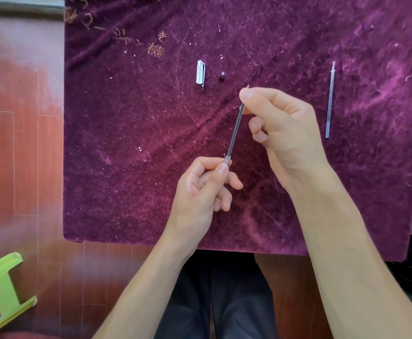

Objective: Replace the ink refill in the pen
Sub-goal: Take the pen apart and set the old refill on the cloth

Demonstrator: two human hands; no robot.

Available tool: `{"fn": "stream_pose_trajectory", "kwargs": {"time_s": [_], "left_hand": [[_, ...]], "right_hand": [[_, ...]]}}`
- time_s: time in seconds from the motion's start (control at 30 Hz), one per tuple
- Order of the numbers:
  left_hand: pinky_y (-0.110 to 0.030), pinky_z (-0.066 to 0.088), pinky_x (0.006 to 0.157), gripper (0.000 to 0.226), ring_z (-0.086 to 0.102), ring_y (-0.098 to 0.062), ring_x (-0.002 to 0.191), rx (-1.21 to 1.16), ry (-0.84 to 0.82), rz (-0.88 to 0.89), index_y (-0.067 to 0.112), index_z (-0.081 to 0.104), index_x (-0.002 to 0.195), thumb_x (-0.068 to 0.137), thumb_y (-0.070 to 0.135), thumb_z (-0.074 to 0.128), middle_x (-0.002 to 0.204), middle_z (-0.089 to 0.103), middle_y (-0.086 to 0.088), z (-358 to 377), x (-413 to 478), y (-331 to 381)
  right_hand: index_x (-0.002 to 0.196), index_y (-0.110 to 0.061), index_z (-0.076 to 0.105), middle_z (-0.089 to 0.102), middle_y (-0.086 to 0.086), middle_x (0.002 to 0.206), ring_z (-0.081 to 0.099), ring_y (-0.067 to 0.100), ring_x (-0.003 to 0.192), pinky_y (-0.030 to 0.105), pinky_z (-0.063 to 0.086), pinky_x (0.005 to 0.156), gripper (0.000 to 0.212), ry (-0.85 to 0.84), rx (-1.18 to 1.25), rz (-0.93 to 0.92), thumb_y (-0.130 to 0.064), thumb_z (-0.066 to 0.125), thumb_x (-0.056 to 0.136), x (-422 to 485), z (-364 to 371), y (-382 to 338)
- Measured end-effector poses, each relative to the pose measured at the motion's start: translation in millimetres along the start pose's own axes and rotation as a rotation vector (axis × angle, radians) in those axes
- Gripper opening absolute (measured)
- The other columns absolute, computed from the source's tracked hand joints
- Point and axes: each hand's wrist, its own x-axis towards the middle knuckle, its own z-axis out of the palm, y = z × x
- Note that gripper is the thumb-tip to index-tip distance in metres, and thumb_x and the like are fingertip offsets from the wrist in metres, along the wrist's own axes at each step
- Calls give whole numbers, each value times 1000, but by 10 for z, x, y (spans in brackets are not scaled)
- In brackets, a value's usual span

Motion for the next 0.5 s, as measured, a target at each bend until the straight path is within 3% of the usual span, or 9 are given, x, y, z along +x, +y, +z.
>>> {"fn": "stream_pose_trajectory", "kwargs": {"time_s": [0.1, 0.3, 0.5], "left_hand": [[-18, 43, 50, 16, 53, -8, 49, 13, 3, -2, 8, 62, 110, 105, 20, 53, 80, 73, -2, 15, 5, -4], [-17, 43, 51, 14, 53, -8, 49, 23, -5, -10, 12, 65, 107, 105, 20, 53, 82, 73, -2, 56, 16, -22], [-16, 43, 51, 14, 53, -7, 49, 30, -4, -11, 14, 66, 104, 104, 22, 54, 83, 74, -2, 84, 53, -27]], "right_hand": [[82, -23, 83, 74, -1, 85, 51, 5, 63, 21, 41, 63, 15, 28, -23, -31, -31, 80, 94, 127, -15, -103], [84, -21, 84, 77, -4, 84, 49, 4, 59, 16, 39, 55, 13, 80, 34, -118, -28, 81, 95, 309, -110, -316], [90, -21, 85, 78, -3, 87, 49, 5, 61, 17, 40, 56, 11, 129, 15, -157, -30, 82, 94, 378, -369, -359]]}}
